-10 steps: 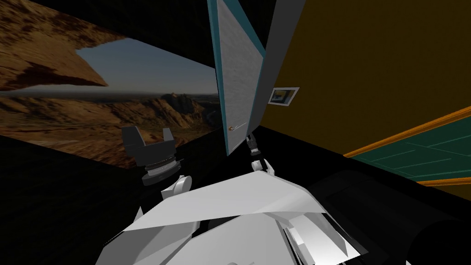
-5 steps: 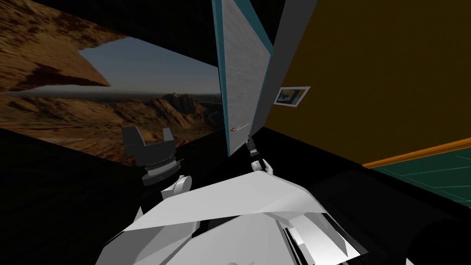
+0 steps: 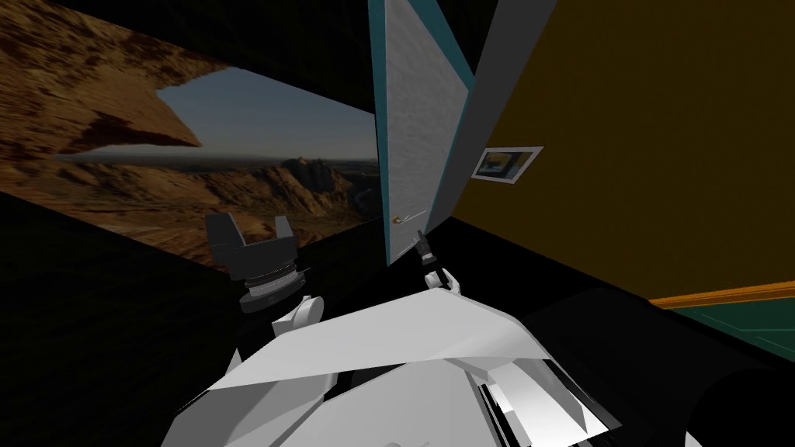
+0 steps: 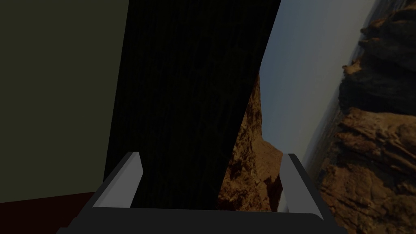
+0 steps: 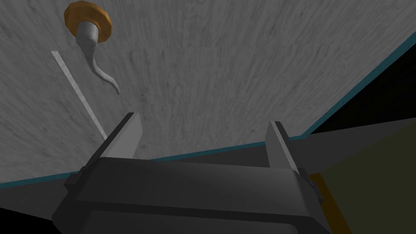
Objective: Pull the door open
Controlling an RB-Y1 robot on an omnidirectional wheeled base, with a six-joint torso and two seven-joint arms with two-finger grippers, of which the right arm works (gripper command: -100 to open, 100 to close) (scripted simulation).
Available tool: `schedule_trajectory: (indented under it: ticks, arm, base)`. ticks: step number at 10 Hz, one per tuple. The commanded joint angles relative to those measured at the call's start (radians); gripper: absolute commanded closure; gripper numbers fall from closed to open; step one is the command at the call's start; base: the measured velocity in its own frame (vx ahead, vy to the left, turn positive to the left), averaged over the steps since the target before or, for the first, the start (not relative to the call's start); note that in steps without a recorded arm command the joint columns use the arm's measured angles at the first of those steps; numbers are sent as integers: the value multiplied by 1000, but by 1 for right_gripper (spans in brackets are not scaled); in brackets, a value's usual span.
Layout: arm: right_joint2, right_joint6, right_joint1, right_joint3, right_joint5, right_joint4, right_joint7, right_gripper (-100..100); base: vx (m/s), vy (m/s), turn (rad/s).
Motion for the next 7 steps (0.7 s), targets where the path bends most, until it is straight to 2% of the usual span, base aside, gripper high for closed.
schedule_trajectory:
  ticks: [1,2,4,5,7]
  arm:
    - [-12,-13,-19,12,-5,50,-7,-100]
    - [-12,-13,-19,12,-5,55,-7,-100]
    - [-36,-31,-45,29,-14,122,-21,-100]
    - [-36,-31,-45,29,-14,129,-21,-100]
    - [-59,-49,-71,46,-24,189,-35,-100]
  base:
    - [46,-62,92]
    - [30,-40,69]
    - [38,-50,178]
    - [41,-54,54]
    - [59,-61,149]
